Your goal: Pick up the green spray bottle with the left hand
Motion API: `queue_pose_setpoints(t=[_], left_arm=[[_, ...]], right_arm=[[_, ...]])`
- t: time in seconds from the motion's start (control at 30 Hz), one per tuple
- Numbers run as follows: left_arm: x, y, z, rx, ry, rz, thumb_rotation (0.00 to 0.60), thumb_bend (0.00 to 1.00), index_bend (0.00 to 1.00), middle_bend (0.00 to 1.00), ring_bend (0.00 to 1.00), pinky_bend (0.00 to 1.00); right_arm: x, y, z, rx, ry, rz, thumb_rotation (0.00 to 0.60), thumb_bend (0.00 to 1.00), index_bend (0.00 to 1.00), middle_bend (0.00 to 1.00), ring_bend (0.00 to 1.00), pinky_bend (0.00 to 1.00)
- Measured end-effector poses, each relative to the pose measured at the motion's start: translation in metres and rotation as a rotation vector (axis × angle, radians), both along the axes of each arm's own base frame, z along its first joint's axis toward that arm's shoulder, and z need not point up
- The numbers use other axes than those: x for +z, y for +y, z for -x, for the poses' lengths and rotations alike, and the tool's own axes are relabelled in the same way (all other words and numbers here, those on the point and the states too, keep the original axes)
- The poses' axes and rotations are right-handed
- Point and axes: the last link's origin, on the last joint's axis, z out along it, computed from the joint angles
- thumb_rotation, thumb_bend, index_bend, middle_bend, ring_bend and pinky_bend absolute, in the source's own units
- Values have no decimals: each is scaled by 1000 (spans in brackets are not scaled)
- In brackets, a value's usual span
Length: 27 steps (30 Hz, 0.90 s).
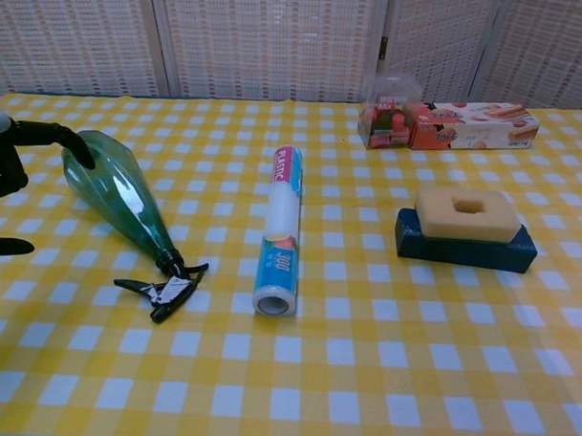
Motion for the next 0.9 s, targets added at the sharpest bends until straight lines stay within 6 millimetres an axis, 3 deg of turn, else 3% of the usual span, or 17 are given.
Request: queue_pose_setpoints(t=[0.3,0.6,0.9], left_arm=[[-23,38,-26,-13,153,89,600,168,302,1000,1000,1000],[-38,66,-24,-11,179,111,600,168,303,1000,1000,1000],[-71,83,-34,-35,151,194,600,190,300,1000,1000,1000]], right_arm=[[11,-3,4,-11,-29,30,600,256,0,0,0,0],[23,8,1,23,-47,37,600,257,0,0,0,0],[31,15,4,13,-62,46,600,257,0,0,0,0]])
